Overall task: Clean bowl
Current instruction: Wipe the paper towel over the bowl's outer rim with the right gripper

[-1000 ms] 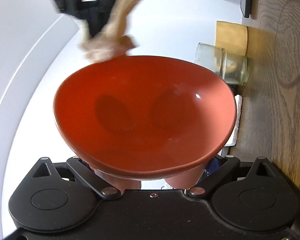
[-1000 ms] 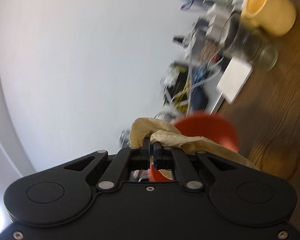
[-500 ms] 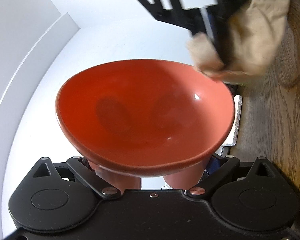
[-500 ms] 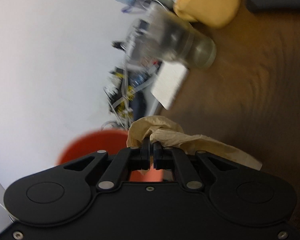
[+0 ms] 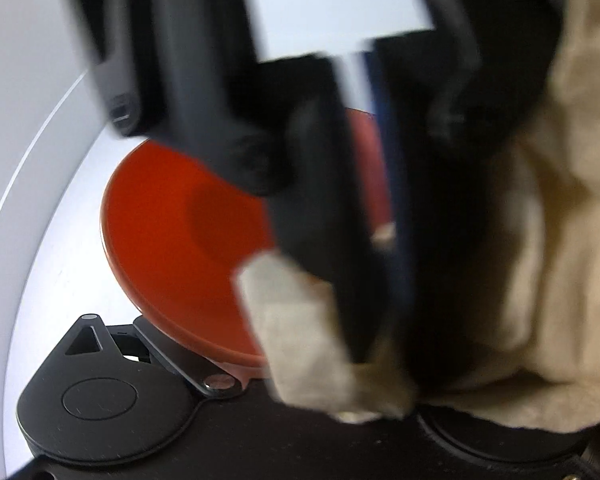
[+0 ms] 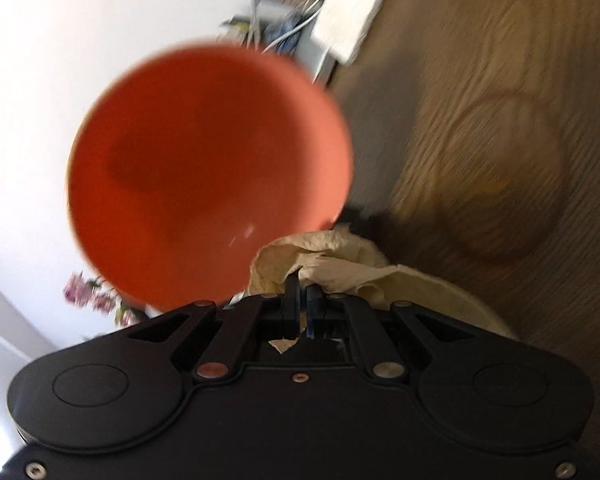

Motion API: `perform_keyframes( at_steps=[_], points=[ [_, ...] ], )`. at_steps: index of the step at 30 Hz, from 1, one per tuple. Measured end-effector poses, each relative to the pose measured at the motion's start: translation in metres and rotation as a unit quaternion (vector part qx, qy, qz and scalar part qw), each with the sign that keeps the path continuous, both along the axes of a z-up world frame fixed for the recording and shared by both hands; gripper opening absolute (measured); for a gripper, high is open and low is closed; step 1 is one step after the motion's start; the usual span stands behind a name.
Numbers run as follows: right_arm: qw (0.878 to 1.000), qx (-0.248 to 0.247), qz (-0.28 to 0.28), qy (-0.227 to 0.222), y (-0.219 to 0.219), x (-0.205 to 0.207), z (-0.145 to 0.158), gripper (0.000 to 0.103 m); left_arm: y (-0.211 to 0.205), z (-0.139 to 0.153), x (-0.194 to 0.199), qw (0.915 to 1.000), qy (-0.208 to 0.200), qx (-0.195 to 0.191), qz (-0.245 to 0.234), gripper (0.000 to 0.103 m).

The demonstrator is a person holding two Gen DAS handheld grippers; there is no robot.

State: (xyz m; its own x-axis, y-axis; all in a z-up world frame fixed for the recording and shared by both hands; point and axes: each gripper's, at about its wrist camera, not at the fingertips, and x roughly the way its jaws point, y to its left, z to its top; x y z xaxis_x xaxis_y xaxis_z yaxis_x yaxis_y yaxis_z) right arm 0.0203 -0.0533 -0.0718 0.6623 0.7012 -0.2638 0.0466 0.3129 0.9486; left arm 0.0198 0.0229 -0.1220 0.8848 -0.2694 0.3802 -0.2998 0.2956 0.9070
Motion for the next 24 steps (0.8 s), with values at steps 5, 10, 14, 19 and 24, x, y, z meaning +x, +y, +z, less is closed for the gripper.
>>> perform_keyframes(
  at_steps=[5, 10, 14, 19, 24],
  points=[
    [1.000, 0.012, 0.014, -0.023, 0.004, -0.002, 0.017, 0.005, 0.001, 0.000, 0.000, 1.0000, 0.000, 0.000, 0.000, 0.096],
    [0.999, 0.020, 0.021, -0.043, 0.005, -0.008, 0.028, 0.005, 0.001, 0.000, 0.001, 1.0000, 0.000, 0.000, 0.001, 0.096],
    [0.997, 0.026, 0.020, -0.071, 0.002, -0.011, 0.045, 0.006, 0.002, 0.000, 0.001, 1.0000, 0.001, 0.000, 0.002, 0.096],
    [0.994, 0.042, 0.001, -0.102, -0.011, -0.008, 0.056, 0.006, 0.003, 0.000, 0.002, 1.0000, 0.000, 0.000, 0.002, 0.096],
    [0.987, 0.027, -0.040, -0.154, -0.025, -0.015, 0.076, 0.006, 0.003, -0.002, 0.001, 1.0000, 0.000, 0.000, 0.002, 0.096]
  ],
)
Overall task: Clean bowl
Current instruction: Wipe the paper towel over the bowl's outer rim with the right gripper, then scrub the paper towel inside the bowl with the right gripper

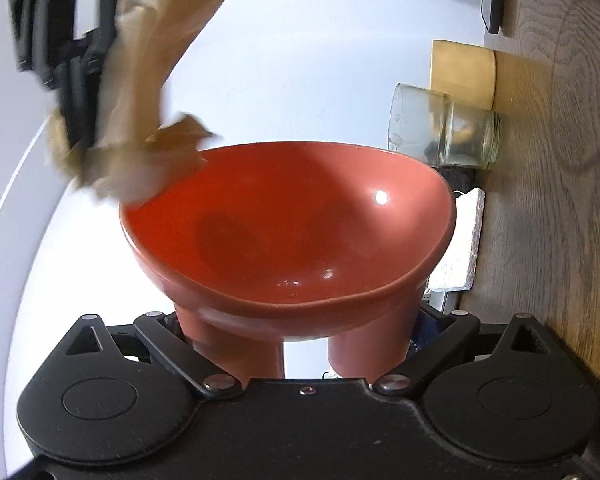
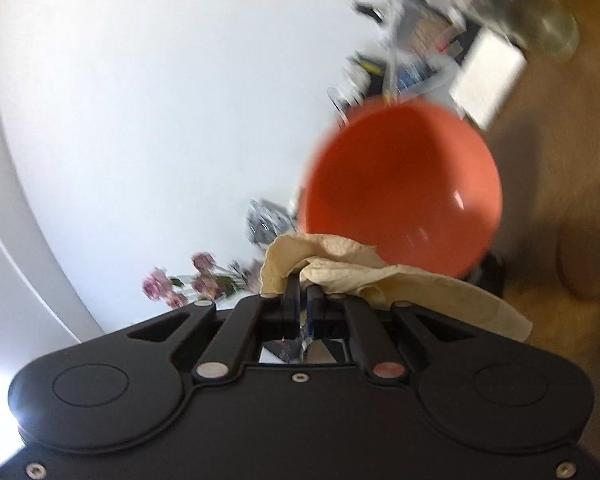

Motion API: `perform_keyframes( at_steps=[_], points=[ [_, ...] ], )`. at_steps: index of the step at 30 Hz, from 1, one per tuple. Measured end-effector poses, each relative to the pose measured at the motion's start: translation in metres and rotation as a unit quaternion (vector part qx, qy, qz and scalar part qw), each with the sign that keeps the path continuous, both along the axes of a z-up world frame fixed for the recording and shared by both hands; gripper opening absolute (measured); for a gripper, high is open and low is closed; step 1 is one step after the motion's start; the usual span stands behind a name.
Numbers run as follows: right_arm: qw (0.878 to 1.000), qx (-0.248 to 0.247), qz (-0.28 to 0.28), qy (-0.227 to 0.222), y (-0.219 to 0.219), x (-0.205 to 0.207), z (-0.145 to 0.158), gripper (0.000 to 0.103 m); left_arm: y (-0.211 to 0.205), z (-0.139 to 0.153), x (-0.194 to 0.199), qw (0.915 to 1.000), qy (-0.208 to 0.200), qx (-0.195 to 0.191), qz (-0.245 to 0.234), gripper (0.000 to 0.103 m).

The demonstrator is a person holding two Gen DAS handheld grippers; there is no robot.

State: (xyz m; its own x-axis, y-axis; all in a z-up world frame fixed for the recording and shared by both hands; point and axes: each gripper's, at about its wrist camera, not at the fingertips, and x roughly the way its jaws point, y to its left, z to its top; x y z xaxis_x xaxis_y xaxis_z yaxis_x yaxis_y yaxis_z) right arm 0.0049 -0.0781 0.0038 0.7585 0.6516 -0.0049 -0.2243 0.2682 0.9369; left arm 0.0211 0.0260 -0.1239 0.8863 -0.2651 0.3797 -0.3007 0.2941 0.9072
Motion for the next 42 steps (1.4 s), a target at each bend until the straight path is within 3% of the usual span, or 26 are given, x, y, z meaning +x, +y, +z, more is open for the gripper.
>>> perform_keyframes(
  at_steps=[5, 13, 23, 26, 31, 36, 42],
  points=[
    [0.999, -0.009, -0.043, 0.004, -0.014, 0.013, 0.000, 0.006, 0.000, -0.001, 0.001, 1.0000, 0.000, 0.000, 0.000, 0.096],
    [0.993, -0.047, -0.078, 0.080, -0.022, 0.043, -0.038, 0.006, 0.000, -0.001, 0.001, 1.0000, 0.000, 0.000, 0.000, 0.095],
    [0.993, -0.036, 0.017, 0.115, 0.011, 0.030, -0.068, 0.006, -0.001, 0.000, -0.001, 1.0000, 0.000, 0.000, 0.000, 0.095],
    [0.993, -0.020, 0.044, 0.106, 0.020, 0.024, -0.060, 0.006, 0.000, 0.000, -0.001, 1.0000, 0.000, 0.000, 0.000, 0.095],
    [0.997, -0.042, 0.029, 0.065, 0.022, 0.016, -0.036, 0.006, 0.001, 0.000, 0.000, 1.0000, 0.000, 0.000, 0.000, 0.095],
    [0.992, -0.121, -0.030, -0.011, 0.015, 0.005, -0.003, 0.006, 0.001, 0.001, -0.001, 1.0000, 0.000, 0.000, 0.000, 0.095],
    [0.991, -0.116, -0.063, 0.005, 0.000, 0.019, -0.006, 0.006, 0.002, 0.001, 0.000, 1.0000, 0.000, 0.000, 0.000, 0.095]
  ],
)
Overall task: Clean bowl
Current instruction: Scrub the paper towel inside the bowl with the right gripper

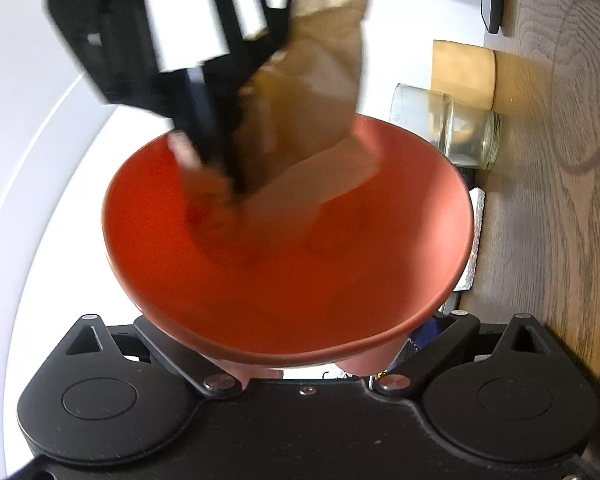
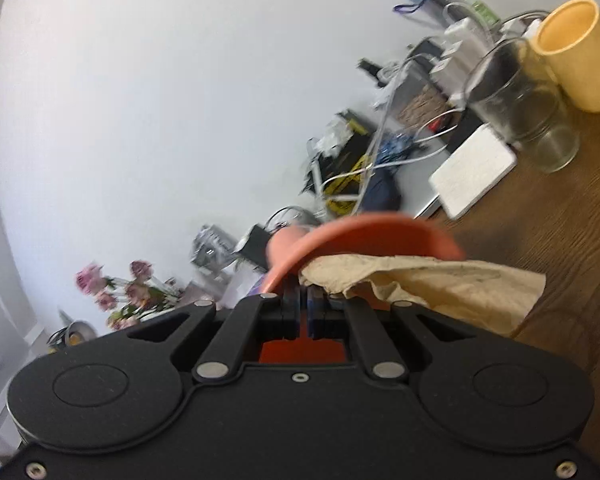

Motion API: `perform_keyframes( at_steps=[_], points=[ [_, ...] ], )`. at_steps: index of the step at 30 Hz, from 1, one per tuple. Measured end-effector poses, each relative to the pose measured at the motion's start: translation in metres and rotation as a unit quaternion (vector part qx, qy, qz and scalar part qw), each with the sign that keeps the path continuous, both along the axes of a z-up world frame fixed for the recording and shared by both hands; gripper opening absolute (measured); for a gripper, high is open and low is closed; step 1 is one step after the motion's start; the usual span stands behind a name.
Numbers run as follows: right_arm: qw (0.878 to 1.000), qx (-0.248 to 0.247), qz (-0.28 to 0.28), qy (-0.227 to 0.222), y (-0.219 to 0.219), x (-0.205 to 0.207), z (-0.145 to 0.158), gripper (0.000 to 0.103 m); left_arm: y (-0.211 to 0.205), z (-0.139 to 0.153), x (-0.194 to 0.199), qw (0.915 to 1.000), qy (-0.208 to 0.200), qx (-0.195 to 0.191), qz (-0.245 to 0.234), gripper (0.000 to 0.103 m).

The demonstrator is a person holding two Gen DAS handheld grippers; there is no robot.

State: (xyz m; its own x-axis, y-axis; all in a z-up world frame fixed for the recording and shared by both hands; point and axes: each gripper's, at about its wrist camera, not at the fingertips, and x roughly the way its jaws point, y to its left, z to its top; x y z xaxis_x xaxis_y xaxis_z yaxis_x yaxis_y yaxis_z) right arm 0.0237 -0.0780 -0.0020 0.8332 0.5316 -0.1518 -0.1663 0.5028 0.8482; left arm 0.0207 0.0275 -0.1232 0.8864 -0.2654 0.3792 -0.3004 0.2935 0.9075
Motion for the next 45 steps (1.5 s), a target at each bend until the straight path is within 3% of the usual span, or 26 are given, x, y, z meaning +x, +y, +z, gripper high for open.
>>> perform_keyframes(
  at_steps=[5, 8, 15, 24, 29, 33, 45],
  points=[
    [0.997, 0.048, -0.027, 0.060, -0.016, 0.020, -0.024, 0.006, 0.000, 0.000, -0.002, 1.0000, 0.000, 0.000, 0.000, 0.095],
    [0.986, 0.106, -0.027, 0.124, -0.027, 0.028, -0.052, 0.006, 0.000, -0.001, -0.002, 1.0000, 0.000, 0.000, 0.000, 0.095],
    [0.971, 0.162, -0.014, 0.174, -0.026, 0.022, -0.077, 0.006, 0.000, -0.001, -0.002, 1.0000, 0.000, 0.000, 0.000, 0.095],
    [0.902, 0.348, 0.038, 0.254, -0.002, 0.003, -0.115, 0.006, 0.000, 0.000, -0.002, 1.0000, 0.000, 0.000, 0.000, 0.095],
    [0.870, 0.417, 0.070, 0.252, 0.015, -0.006, -0.117, 0.005, 0.000, 0.000, -0.002, 1.0000, 0.000, 0.000, 0.000, 0.095],
    [0.858, 0.449, 0.079, 0.236, 0.024, -0.013, -0.110, 0.006, 0.000, 0.000, -0.002, 1.0000, 0.000, 0.000, 0.000, 0.095],
    [0.863, 0.474, 0.056, 0.163, 0.000, -0.006, -0.078, 0.006, 0.002, 0.000, -0.002, 1.0000, 0.000, 0.000, 0.000, 0.095]
  ],
)
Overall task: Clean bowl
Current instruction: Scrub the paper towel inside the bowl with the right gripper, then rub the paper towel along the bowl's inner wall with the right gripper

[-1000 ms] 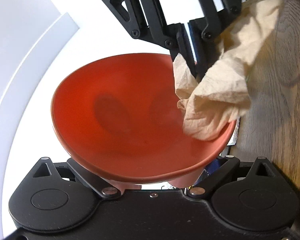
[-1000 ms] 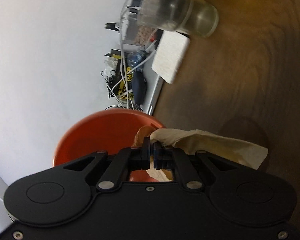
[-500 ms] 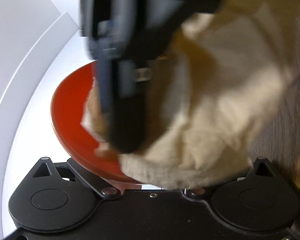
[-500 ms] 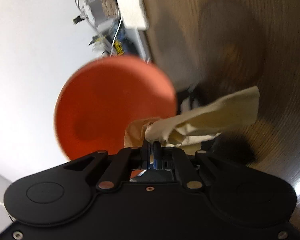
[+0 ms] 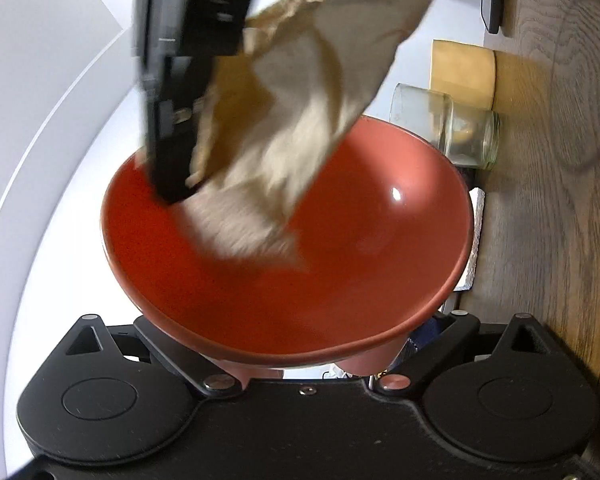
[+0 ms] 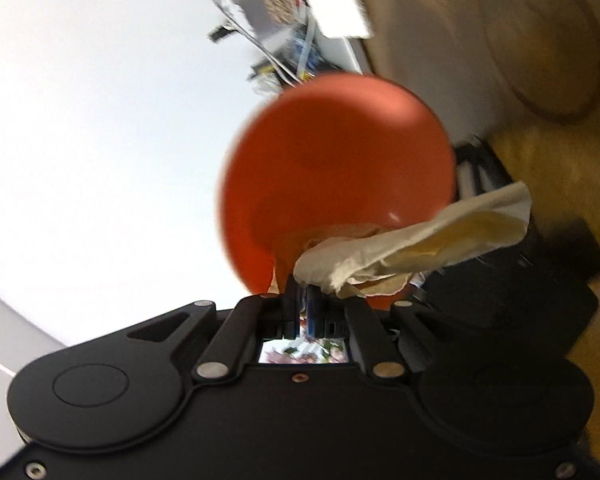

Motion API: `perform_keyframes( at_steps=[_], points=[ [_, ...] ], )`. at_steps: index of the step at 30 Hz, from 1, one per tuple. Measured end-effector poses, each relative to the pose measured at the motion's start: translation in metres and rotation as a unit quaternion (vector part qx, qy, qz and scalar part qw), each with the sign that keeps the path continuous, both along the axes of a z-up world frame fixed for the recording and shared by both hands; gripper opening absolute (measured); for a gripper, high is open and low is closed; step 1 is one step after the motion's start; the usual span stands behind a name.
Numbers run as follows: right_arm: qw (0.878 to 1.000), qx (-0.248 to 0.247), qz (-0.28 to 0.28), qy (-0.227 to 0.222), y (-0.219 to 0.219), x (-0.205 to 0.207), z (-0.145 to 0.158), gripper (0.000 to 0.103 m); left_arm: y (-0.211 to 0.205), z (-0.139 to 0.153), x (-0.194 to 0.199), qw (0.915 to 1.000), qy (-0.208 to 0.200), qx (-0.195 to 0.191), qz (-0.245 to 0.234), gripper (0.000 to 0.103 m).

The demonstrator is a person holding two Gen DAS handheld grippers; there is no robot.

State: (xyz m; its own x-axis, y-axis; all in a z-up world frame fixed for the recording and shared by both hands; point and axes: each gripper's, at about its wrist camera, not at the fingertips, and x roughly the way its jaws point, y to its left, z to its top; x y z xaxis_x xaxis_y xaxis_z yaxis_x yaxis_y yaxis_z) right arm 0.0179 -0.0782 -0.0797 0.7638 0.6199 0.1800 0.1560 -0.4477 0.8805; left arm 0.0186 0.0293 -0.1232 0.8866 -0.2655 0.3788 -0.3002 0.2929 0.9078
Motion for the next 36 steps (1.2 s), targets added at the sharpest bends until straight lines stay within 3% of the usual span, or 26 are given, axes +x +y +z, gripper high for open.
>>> perform_keyframes(
  at_steps=[4, 11, 17, 24, 29, 36],
  points=[
    [0.999, 0.002, -0.041, 0.008, -0.020, 0.009, -0.003, 0.006, 0.000, 0.000, 0.000, 1.0000, 0.000, 0.000, 0.000, 0.095],
    [0.997, -0.003, -0.057, 0.049, -0.032, 0.006, -0.029, 0.006, 0.001, 0.000, 0.000, 1.0000, 0.000, 0.000, 0.000, 0.095],
    [0.997, -0.020, -0.037, 0.072, -0.021, -0.001, -0.048, 0.006, 0.001, 0.000, 0.000, 1.0000, 0.000, 0.000, 0.000, 0.095],
    [0.996, -0.020, 0.028, 0.079, 0.015, -0.001, -0.061, 0.006, 0.002, 0.000, 0.000, 1.0000, 0.000, 0.000, 0.000, 0.095],
    [0.998, -0.008, 0.045, 0.036, 0.028, -0.008, -0.044, 0.006, 0.002, 0.000, 0.000, 1.0000, 0.000, 0.000, 0.000, 0.095],
    [1.000, -0.003, 0.009, -0.012, 0.012, -0.012, -0.020, 0.006, 0.002, 0.000, 0.000, 1.0000, 0.000, 0.000, 0.000, 0.095]
  ],
)
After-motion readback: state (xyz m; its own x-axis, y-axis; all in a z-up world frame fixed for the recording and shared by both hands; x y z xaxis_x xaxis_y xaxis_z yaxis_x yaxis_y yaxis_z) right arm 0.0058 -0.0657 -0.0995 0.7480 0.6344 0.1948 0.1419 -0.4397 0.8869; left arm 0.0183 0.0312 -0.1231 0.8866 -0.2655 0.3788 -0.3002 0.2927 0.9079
